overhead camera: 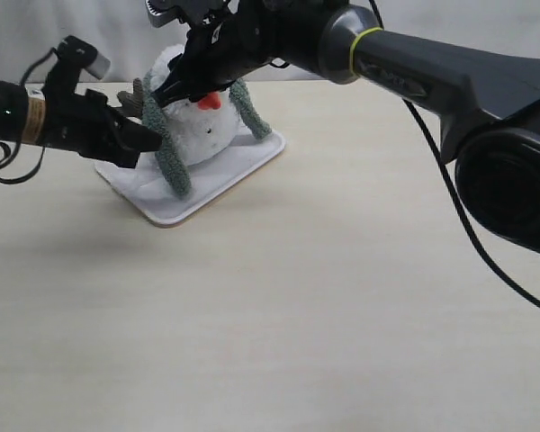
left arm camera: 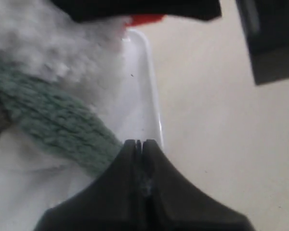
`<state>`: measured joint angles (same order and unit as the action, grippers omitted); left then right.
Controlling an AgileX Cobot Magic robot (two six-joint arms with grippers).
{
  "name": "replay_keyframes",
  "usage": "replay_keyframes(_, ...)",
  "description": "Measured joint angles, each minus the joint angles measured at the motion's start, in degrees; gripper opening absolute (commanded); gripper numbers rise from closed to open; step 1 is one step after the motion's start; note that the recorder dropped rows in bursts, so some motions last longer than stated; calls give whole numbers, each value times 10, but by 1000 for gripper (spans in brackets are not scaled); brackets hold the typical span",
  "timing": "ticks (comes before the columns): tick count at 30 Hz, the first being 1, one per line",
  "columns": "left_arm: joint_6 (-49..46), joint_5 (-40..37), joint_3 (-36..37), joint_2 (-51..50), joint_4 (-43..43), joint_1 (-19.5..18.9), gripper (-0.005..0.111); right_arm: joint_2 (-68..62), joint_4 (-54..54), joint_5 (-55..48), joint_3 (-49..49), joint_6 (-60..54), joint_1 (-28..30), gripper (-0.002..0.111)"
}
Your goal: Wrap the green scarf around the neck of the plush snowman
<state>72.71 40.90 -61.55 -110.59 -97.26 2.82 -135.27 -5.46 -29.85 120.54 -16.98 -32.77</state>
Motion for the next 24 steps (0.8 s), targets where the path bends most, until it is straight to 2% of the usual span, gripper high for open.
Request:
replay_keyframes(3, -88, -1, 0, 11, 52, -11, 25, -1, 0, -2, 0, 0, 0, 43)
replay_keyframes(6, -205, 0, 0, 13, 157, -14, 41, -1, 1, -12, 1, 0, 0, 43)
replay_keyframes(8, -274, 1, 0, 9, 231, -8, 49, -1, 2, -24, 1, 0, 0, 43)
replay_keyframes(11, -356, 1, 0, -13, 263, 11, 58, -1, 8, -38, 1, 0, 0, 45)
replay_keyframes(15, -501, 1, 1, -65, 296, 36, 62, -1, 12, -42, 1, 0, 0, 51)
replay_keyframes(18, -590, 2, 1, -94, 382, 46, 62, -1, 17, -48, 1, 0, 0, 52)
replay_keyframes(20, -629, 4, 1, -104, 434, 51, 62, -1, 19, -50, 1, 0, 0, 52)
replay_keyframes(24, -668, 10, 1, -110, 472, 52, 62, -1, 21, -60, 1, 0, 0, 52)
